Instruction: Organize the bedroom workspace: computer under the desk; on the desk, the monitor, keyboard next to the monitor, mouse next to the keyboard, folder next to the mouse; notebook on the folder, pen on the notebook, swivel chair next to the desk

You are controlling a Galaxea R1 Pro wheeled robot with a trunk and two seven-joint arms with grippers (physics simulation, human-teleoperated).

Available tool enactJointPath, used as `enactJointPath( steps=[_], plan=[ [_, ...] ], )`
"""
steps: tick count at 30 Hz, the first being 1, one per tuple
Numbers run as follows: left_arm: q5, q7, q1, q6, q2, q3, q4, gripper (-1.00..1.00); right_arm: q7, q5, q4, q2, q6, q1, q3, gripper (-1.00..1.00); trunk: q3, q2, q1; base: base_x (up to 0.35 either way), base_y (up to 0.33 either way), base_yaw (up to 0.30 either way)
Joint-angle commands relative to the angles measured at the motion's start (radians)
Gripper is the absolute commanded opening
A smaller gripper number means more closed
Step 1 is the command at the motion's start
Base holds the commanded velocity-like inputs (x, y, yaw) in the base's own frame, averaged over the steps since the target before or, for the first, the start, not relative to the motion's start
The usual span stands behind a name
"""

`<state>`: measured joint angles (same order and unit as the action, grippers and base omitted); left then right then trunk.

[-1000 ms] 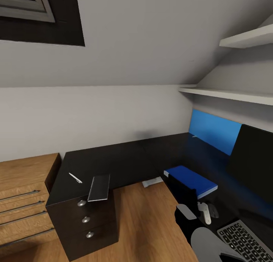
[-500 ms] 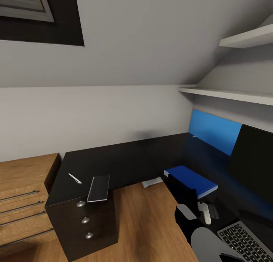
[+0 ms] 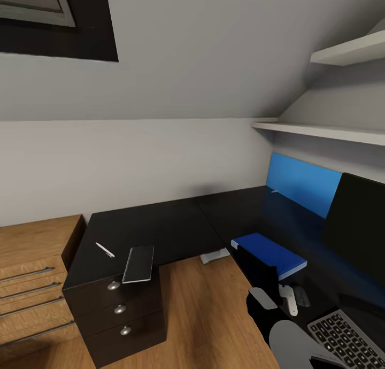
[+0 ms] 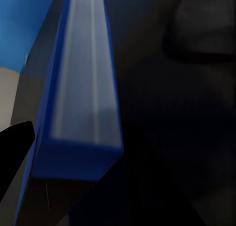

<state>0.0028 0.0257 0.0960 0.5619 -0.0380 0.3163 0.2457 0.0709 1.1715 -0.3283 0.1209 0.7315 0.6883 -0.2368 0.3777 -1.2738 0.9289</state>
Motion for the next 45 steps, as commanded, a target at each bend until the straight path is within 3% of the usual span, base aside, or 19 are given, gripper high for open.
enactJointPath(
  steps=[1,9,19,45],
  plan=[
    [0.0,0.003,0.001,0.003,0.0,0.003,0.0,1.0,0.006,-0.003,-0.002,0.0,0.002,0.0,0.001,-1.0,0.004,-0.008,0.004,0.0,0.0,0.0],
    [0.0,0.003,0.001,0.003,0.0,0.003,0.0,1.0,0.006,-0.003,-0.002,0.0,0.002,0.0,0.001,-1.0,0.004,-0.008,0.004,0.0,0.0,0.0],
    [0.0,0.003,0.001,0.003,0.0,0.003,0.0,1.0,0.006,-0.003,-0.002,0.0,0.002,0.0,0.001,-1.0,0.036,-0.078,0.042,0.0,0.0,0.0],
    [0.0,0.003,0.001,0.003,0.0,0.003,0.0,1.0,0.007,-0.003,-0.002,0.0,0.002,0.0,0.001,-1.0,0.036,-0.078,0.042,0.0,0.0,0.0]
  ],
)
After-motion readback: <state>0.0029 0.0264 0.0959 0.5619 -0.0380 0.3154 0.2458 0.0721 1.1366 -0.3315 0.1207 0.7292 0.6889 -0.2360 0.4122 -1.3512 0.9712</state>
